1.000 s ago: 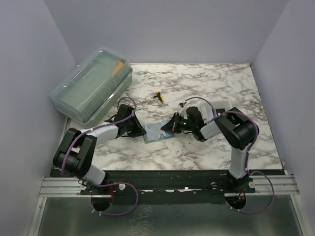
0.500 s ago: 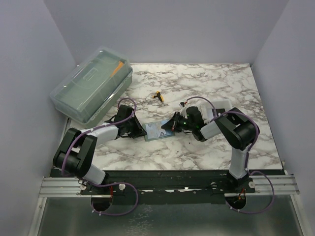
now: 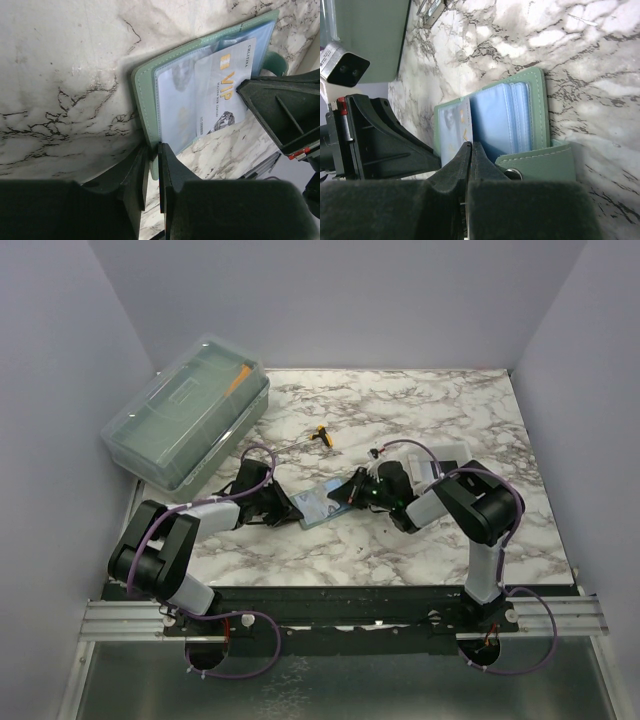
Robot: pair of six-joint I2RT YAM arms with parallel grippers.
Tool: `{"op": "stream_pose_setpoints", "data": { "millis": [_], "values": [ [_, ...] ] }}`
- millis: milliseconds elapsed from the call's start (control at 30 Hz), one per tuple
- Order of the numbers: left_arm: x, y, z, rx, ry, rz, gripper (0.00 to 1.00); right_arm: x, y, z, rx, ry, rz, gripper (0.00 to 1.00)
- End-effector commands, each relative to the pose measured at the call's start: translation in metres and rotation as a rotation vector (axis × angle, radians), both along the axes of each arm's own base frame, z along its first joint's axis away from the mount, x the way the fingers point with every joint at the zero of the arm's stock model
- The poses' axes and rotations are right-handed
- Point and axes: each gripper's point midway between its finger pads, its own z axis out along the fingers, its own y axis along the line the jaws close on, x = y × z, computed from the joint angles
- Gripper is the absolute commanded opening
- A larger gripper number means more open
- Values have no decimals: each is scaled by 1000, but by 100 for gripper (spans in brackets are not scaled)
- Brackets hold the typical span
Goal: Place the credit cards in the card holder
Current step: Insert the credit card into the card holder.
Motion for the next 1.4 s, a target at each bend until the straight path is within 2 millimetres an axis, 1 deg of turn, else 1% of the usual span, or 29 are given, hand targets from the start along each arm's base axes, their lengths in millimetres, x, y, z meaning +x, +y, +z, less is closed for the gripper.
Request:
{"op": "stream_pose_setpoints", "data": {
  "millis": [0, 133, 267, 400, 533, 800, 900, 1100, 1233, 1367],
  "values": [
    [-49, 20, -43, 100, 192, -12, 21, -9, -4, -14, -18, 19, -37, 0],
    [-49, 22, -44, 105, 194, -9, 21, -11, -17, -12, -37, -1, -74, 0],
    [-51, 22, -46, 104, 199, -6, 21, -11, -24, -8, -29, -19, -96, 0],
    [-52, 21, -47, 95, 204, -8, 21, -10, -22, -9, -11, -19, -102, 0],
    [-54, 20, -47, 86, 208, -7, 21, -4, -25, -7, -31, -36, -128, 0],
    [-55, 18, -47, 71, 212, -3, 21, 3, -20, -5, -24, -45, -122, 0],
    [-53, 17, -45, 65, 208, -1, 21, 0, -17, -8, -14, -36, -108, 0],
    [-50, 15, -44, 56, 202, 3, 21, -12, -11, -12, -6, -29, -96, 0],
    [-51, 15, -46, 54, 207, 6, 20, -17, -8, -14, 7, -16, -84, 0],
    [-50, 15, -47, 58, 205, 5, 20, -27, -8, -15, 26, -1, -68, 0]
  ]
}}
